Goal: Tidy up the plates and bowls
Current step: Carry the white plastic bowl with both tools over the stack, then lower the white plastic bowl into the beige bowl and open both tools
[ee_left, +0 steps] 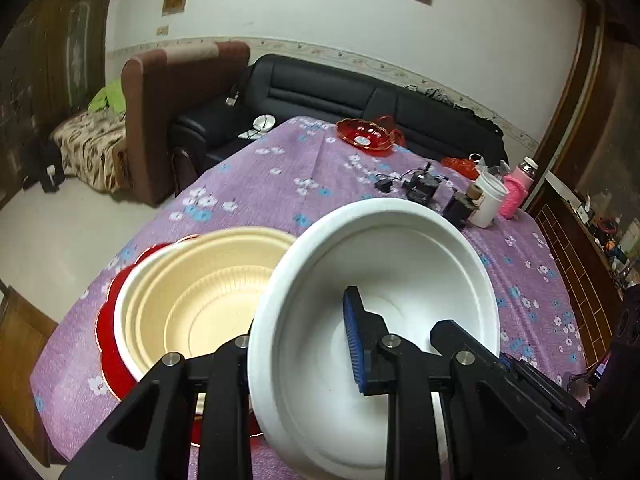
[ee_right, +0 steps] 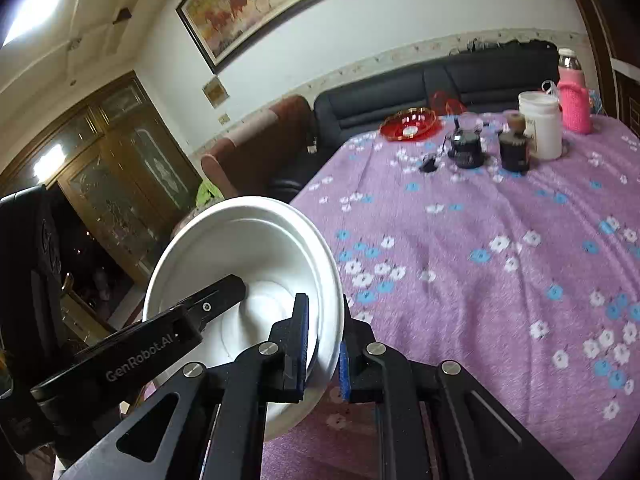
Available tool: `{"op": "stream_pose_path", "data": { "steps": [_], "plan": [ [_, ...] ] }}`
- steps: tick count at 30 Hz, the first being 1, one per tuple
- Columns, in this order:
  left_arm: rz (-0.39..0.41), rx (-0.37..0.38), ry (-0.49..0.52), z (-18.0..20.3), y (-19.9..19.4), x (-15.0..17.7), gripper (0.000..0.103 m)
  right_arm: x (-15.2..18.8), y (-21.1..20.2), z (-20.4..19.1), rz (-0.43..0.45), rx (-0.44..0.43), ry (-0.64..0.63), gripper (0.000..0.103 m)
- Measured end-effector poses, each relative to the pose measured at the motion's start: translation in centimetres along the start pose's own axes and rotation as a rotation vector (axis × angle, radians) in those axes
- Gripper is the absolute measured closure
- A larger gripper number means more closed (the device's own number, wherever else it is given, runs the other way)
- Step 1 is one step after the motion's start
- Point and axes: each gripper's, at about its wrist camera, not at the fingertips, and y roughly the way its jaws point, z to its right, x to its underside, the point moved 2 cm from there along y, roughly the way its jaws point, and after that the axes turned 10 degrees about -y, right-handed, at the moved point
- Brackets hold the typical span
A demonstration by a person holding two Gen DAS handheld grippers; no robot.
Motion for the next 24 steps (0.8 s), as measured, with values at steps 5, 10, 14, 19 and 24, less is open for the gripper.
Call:
{"op": "stream_pose_path", "data": {
  "steps": [5, 10, 14, 19, 24],
  "plan": [
    [0.033, 0.044, -0.013, -0.5, -1.8, -0.8, 0.079, -0.4, -0.5, -1.0, 0.013, 0.009, -0.028, 0.089],
    [0.087, 0.027, 0.000, -1.3, -3.6, -3.1, 0.077, -2.9, -0.5, -3.2, 0.016, 0.005, -0.086, 0.089],
    [0.076, -0.029, -0.031, -4.1, -2.9, -4.7, 0.076, -4.3, 2.1, -5.5, -0.035, -0.028, -0.123, 0.089],
    [0.013, -0.084, -0.101, -8.2, -0.5, -5.0, 0.073, -4.2, 6.0, -7.4, -0.115, -0.079, -0.119, 0.089],
    [-0.006, -0.114, -0.135, -10.7, 0.7, -5.0, 0.072, -3.5, 9.0, -8.2, -0.177, -0.084, -0.128, 0.089]
  ]
}}
